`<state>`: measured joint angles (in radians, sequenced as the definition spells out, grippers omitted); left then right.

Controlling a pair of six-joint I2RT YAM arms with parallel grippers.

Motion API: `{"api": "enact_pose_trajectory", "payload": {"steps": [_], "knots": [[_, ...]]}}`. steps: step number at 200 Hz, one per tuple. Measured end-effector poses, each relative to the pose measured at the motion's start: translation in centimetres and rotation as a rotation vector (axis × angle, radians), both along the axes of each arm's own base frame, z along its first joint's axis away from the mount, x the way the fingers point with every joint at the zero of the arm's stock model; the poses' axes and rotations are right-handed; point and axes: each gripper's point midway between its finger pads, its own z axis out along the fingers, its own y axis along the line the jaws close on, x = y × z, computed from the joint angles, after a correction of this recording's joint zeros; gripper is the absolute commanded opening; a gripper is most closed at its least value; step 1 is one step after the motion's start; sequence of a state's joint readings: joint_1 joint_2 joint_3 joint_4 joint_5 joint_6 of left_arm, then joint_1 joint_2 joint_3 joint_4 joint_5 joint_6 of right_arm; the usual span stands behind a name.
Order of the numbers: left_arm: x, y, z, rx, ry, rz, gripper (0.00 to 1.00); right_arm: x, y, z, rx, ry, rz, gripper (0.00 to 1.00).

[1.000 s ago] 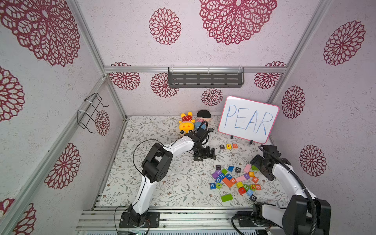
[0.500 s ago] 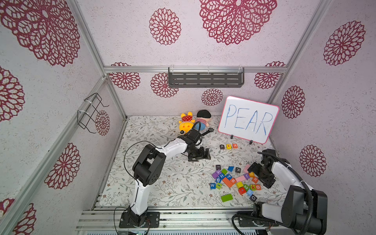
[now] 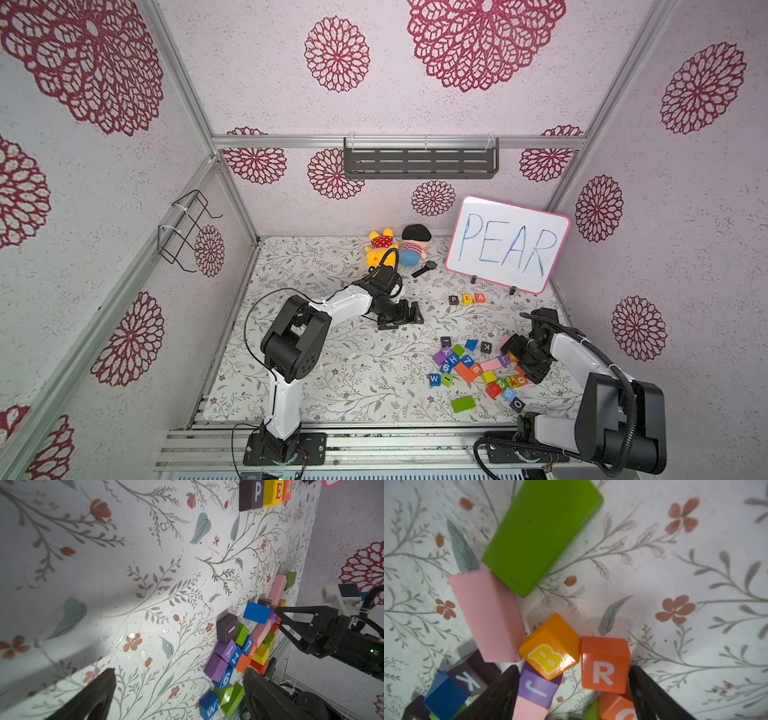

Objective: Spell the uppercase word “pear” with letter blocks
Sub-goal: Adjust the letter block at the center of the board.

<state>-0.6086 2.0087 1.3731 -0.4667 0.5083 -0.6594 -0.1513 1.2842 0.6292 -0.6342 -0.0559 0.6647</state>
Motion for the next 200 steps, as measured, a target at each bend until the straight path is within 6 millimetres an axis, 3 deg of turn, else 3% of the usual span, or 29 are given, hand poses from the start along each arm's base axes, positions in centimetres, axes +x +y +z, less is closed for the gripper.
{"api": "enact_pose_trajectory", "payload": {"steps": [70,108,120,152,200], "knots": [[0.2,-0.7,0.6,-0.045,-0.013,-0.016,0.98,0.8,-1.4,1.4,-0.087,-0.018,0.016,0.73],[0.1,-0.8,0.7,-0.052,-0.009,-0.02,0.98,0.9,-1.7,2.9,-0.112,-0.096,0.01,0.62],[0.1,-0.9,0.7,-0.053,-0.008,-0.021,0.98,0.7,-1.8,2.8,-0.12,-0.105,-0.002,0.56],[0.1,-0.9,0.7,-0.053,-0.009,-0.022,0.98,-0.7,-1.6,0.7,-0.112,-0.076,-0.028,0.54],[0.2,-0.9,1.0,-0.058,-0.018,-0.021,0.98,0.2,-2.0,0.9,-0.131,-0.112,-0.032,0.52]]}}
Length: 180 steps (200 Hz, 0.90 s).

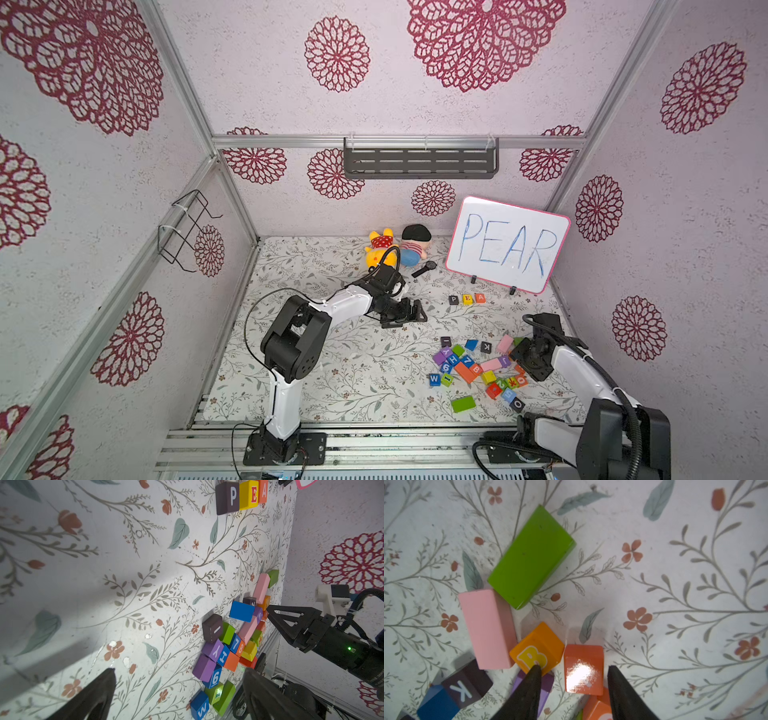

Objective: Spell the uppercase word “pear” with letter blocks
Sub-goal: Adjust the letter block at the center of the board, then pick up the letter block from the center of the board.

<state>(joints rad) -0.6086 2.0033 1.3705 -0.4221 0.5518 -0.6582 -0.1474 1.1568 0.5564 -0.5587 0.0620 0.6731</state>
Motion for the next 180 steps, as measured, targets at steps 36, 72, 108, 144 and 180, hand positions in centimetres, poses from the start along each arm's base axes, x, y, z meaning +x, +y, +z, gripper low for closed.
{"api": "enact_pose_trajectory", "payload": {"steps": [36,72,108,144,180], "knots": [[-0.1,0.1,1.3,-0.015,-0.022,0.0,0.98,0.5,-0.2,0.0,-0.014,-0.016,0.008,0.54],[0.0,0.0,1.6,-0.023,-0.032,0.001,0.98,1.1,-0.3,0.4,-0.027,-0.04,0.035,0.6],[0.1,-0.1,1.7,-0.025,-0.034,0.001,0.98,1.3,-0.4,1.0,-0.038,-0.049,0.054,0.57],[0.1,-0.1,1.7,-0.027,-0.038,0.0,0.98,1.4,-0.4,2.6,-0.048,-0.112,0.045,0.51],[0.1,-0.2,1.7,-0.028,-0.039,-0.001,0.98,1.0,-0.3,2.5,-0.038,-0.12,0.028,0.48]]}}
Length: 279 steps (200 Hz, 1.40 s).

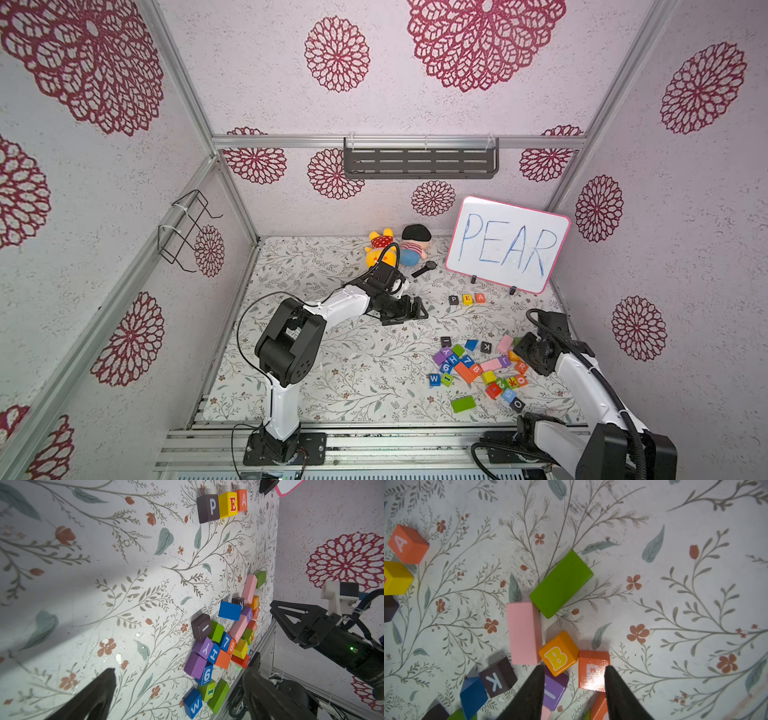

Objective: Spell the uppercase word “pear” with letter blocks
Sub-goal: Pick up the letter block from the center of the board.

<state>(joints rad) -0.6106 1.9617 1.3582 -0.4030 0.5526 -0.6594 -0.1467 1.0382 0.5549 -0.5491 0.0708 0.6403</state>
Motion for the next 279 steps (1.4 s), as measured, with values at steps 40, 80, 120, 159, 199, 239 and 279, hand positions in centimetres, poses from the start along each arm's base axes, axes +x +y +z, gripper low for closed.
{"api": "enact_pose_trajectory", "payload": {"steps": [40,80,120,159,199,239,279], "knots": [[-0.4,0.2,-0.6,0.009,0.013,0.0,0.98,-2.1,0.8,-2.5,0.052,0.063,-0.027,0.5],[-0.5,0.2,-0.6,0.01,0.013,-0.002,0.98,-2.5,0.9,-3.1,0.062,0.077,-0.044,0.52],[-0.5,0.2,-0.6,0.011,0.013,-0.002,0.98,-2.4,0.7,-3.7,0.054,0.098,-0.047,0.51],[-0.5,0.2,-0.6,0.011,0.013,-0.002,0.98,-1.4,0.3,-3.7,0.034,0.104,-0.042,0.48],[-0.5,0.3,-0.7,0.014,0.014,-0.001,0.98,-0.6,-0.1,-3.8,0.014,0.115,-0.026,0.42],[-0.5,0.3,-0.7,0.017,0.013,0.001,0.98,-0.2,-0.1,-3.6,0.01,0.11,-0.012,0.4],[-0.4,0.3,-0.7,0.017,0.013,0.001,0.98,-0.3,0.1,-3.4,0.021,0.101,-0.004,0.5]]}}
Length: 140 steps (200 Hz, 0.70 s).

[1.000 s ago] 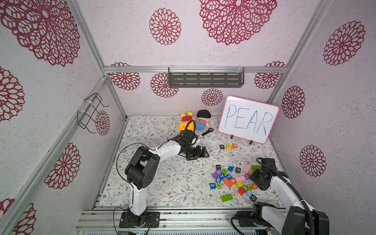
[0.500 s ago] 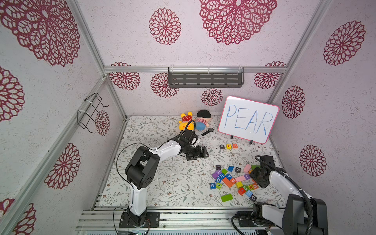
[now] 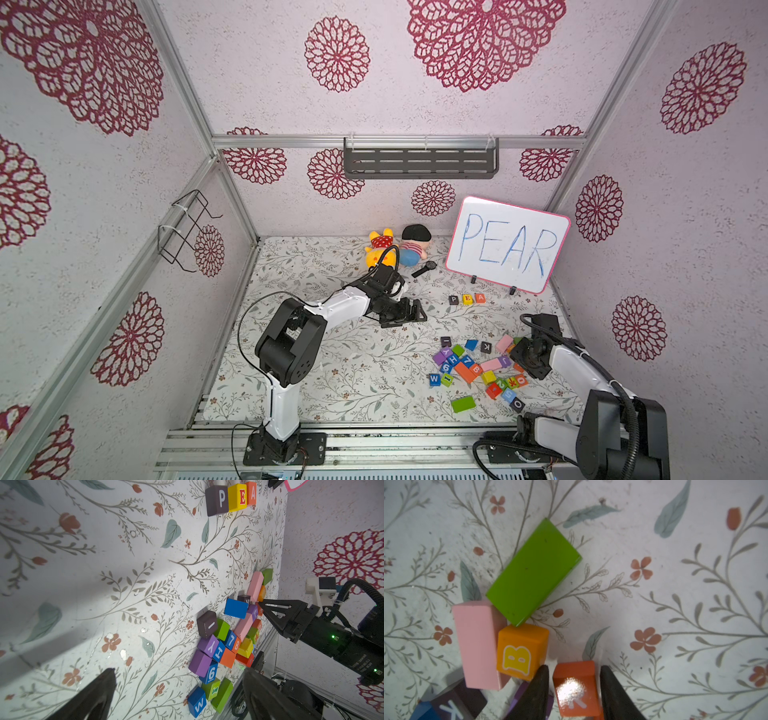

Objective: Spell the uppercase word “pear” with letter blocks
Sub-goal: Pick up the letter block from the center of the board.

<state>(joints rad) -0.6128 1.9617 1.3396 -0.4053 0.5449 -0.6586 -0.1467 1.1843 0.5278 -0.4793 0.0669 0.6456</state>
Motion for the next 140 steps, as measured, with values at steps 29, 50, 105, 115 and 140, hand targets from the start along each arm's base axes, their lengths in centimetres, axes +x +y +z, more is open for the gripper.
{"api": "enact_pose_trajectory", "payload": {"steps": [29,50,105,115,140], "knots": [[0.01,0.0,0.02,0.0,-0.001,0.0,0.98,-0.4,0.48,-0.26,0.022,0.0,0.008,0.51],[-0.01,0.01,-0.01,0.0,-0.001,0.0,0.98,-0.53,0.62,-0.43,0.029,0.004,0.012,0.48],[-0.47,0.39,-0.02,0.003,0.0,0.001,0.98,-0.38,0.74,-0.51,0.033,0.004,0.021,0.35],[-0.55,0.46,0.13,0.001,-0.002,0.001,0.98,-0.34,0.74,-0.52,0.033,0.005,0.022,0.34],[-0.59,0.5,0.51,-0.003,-0.013,-0.001,0.98,0.02,0.68,-0.43,0.031,0.009,0.031,0.31]]}}
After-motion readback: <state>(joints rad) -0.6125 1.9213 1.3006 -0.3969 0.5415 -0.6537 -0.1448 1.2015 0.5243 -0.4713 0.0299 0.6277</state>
